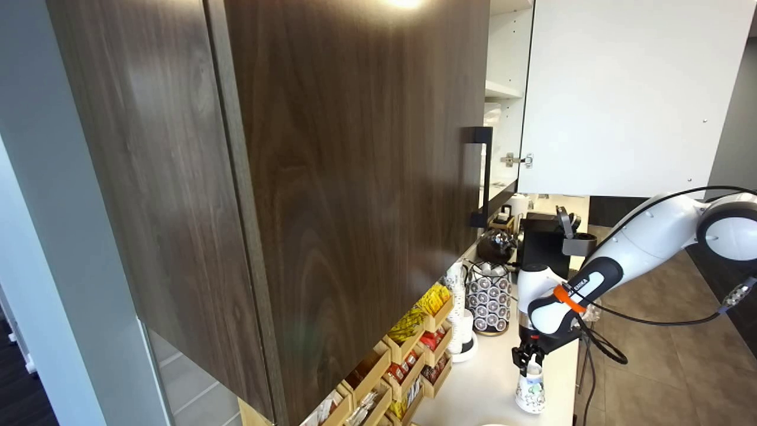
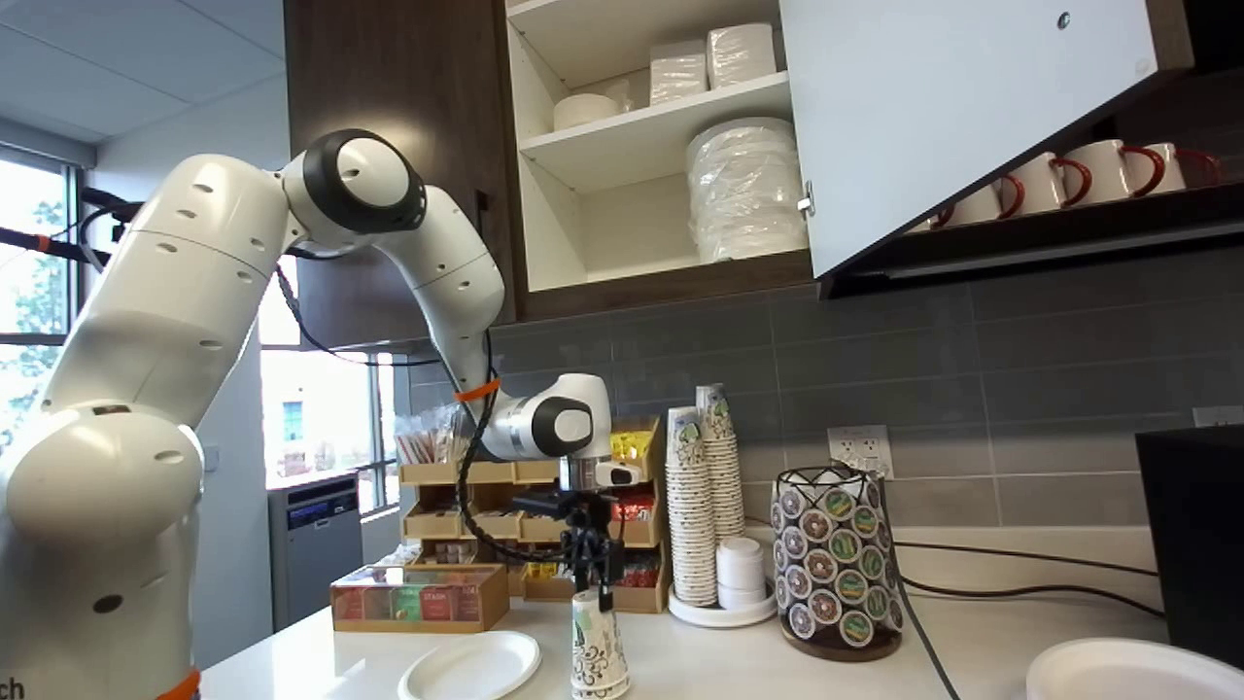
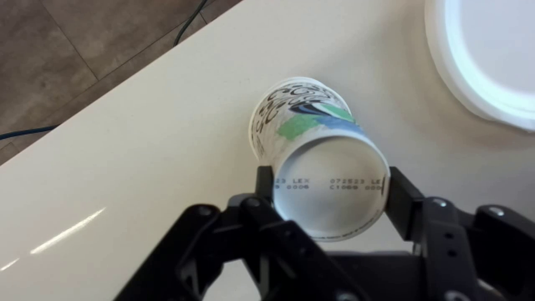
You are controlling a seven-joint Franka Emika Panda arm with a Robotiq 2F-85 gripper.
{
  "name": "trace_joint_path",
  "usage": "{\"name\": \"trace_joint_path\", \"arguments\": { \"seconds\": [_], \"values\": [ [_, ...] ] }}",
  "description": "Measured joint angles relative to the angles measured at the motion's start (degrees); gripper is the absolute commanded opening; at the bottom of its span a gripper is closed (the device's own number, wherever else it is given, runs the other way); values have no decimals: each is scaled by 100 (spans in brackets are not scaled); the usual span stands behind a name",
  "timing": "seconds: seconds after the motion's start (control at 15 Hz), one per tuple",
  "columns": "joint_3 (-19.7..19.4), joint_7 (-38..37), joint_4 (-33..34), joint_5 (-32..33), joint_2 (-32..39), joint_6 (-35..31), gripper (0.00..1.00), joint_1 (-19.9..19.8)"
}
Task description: Unstack the two paper cups on the counter
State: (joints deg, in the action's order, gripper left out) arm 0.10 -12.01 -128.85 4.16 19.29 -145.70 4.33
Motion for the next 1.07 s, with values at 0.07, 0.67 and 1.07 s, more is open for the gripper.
{"name": "trace_joint_path", "arguments": {
  "seconds": [0.07,0.67,1.07],
  "values": [
    [0,0,0,0,0,0,71,0],
    [-10,0,4,0,0,0,40,0],
    [-18,0,35,6,-6,0,40,4]
  ]
}}
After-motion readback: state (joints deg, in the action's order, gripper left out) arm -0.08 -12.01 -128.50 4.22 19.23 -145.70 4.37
